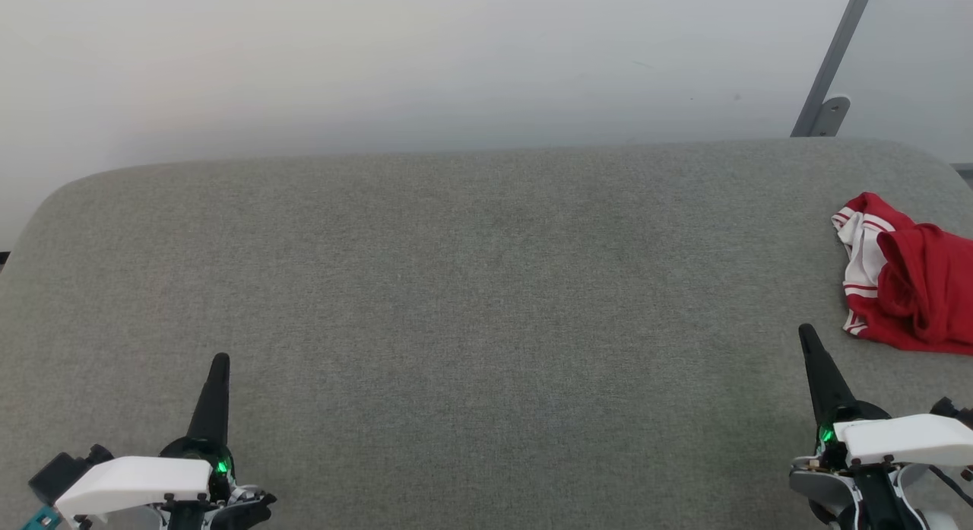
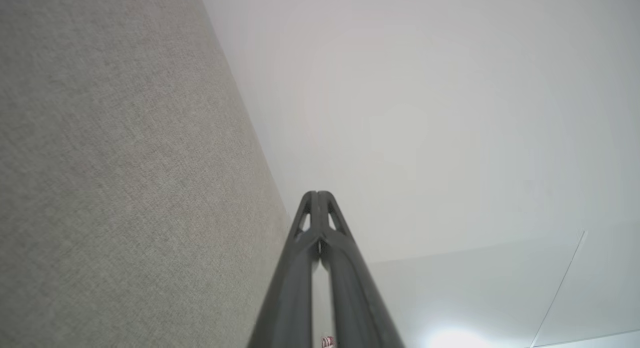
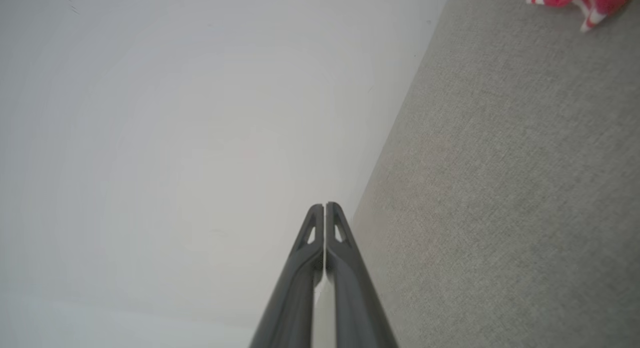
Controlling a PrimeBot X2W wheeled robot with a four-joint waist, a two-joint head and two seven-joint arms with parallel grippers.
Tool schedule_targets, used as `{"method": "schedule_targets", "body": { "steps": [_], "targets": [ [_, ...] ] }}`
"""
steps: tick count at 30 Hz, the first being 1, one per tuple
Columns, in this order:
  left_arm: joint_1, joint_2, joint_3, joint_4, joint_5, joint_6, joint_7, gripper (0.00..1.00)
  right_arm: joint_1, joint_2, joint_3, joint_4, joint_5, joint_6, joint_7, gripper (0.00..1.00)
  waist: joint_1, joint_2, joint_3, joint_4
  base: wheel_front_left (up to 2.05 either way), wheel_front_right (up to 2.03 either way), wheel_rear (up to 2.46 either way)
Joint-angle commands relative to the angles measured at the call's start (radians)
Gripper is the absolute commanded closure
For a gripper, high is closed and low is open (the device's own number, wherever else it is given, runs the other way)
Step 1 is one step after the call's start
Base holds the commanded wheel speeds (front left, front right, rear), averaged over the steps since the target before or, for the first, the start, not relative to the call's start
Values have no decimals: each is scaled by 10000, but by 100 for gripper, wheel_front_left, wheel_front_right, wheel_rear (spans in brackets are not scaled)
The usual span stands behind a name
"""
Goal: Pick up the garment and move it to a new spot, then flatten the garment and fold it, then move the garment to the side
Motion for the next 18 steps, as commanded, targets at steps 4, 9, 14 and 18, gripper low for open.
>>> {"method": "schedule_targets", "body": {
  "steps": [4, 9, 14, 18],
  "targets": [
    [-266, -18, -32, 41, -451, -44, 141, 100, -184, 35, -44, -16, 420, -2, 137, 100, -1, 0, 4, 23, 0, 0, 0],
    [-386, -38, -55, 113, -836, -46, 244, 100, -193, 73, -61, -8, 782, -2, 246, 100, -1, 0, 10, 50, 0, 0, 0],
    [-445, -62, -73, 182, -1141, -48, 349, 100, -235, 108, -78, 1, 1138, -2, 339, 100, -1, 0, 15, 77, 0, 0, 0],
    [-554, -82, -93, 245, -1487, -51, 433, 100, -278, 143, -92, 9, 1473, -3, 439, 100, -1, 0, 20, 105, 0, 0, 0]
  ]
}}
